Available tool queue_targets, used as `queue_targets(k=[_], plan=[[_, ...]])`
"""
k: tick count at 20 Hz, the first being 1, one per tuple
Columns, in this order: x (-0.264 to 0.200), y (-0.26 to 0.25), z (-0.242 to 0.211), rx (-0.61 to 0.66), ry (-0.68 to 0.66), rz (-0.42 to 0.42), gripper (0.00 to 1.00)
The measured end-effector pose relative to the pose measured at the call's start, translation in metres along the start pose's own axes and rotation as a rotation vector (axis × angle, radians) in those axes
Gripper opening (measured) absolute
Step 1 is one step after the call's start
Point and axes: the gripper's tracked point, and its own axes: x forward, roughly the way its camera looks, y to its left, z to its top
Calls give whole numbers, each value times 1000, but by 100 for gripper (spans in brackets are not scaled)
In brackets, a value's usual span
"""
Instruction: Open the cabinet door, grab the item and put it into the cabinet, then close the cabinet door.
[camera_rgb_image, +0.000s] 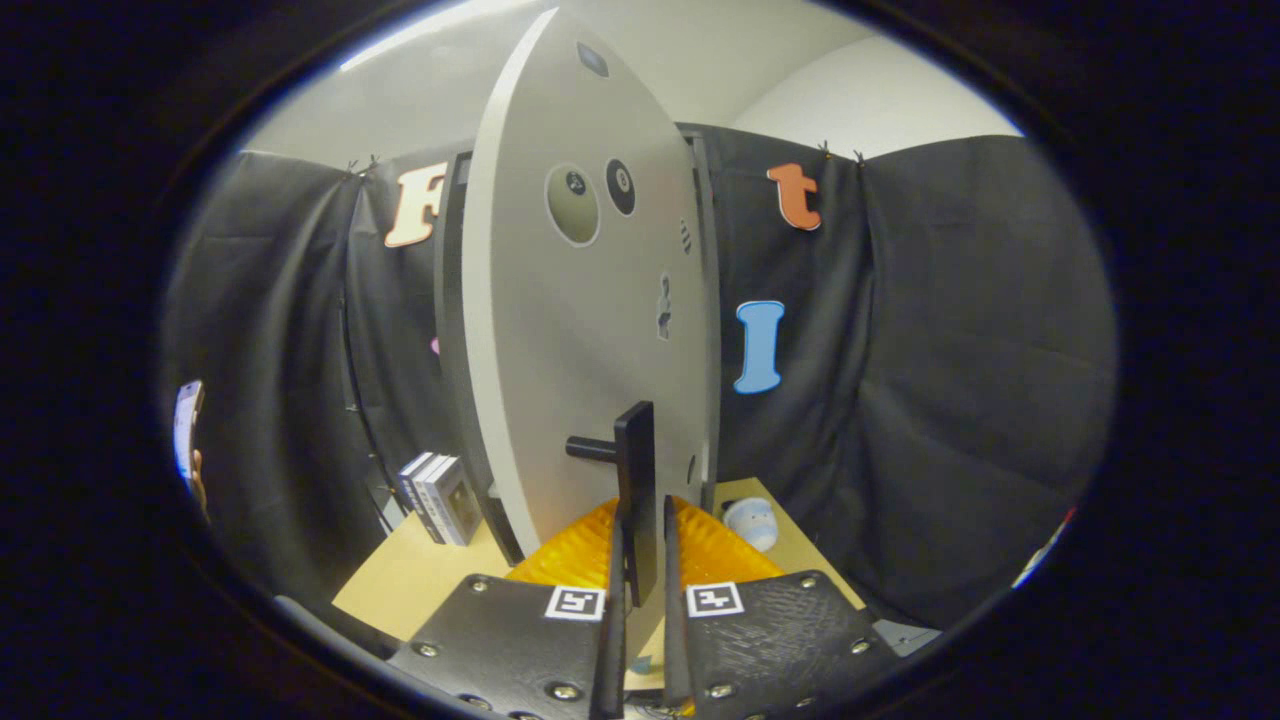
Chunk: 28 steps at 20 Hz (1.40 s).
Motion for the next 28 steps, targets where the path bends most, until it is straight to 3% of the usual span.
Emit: queue_targets(k=[3, 4, 5, 12, 19, 23, 28], plan=[[-16, -12, -2, 51, 16, -29, 16], [-6, -19, -1, 68, 11, -41, 5], [-7, -26, -3, 65, 13, -57, 4], [-15, -84, -5, 16, 14, -243, 1], [-40, -137, -7, 9, -8, -365, 1], [-58, -132, -4, -17, -36, -386, 1], [-61, -75, -12, -70, -61, -305, 1]])
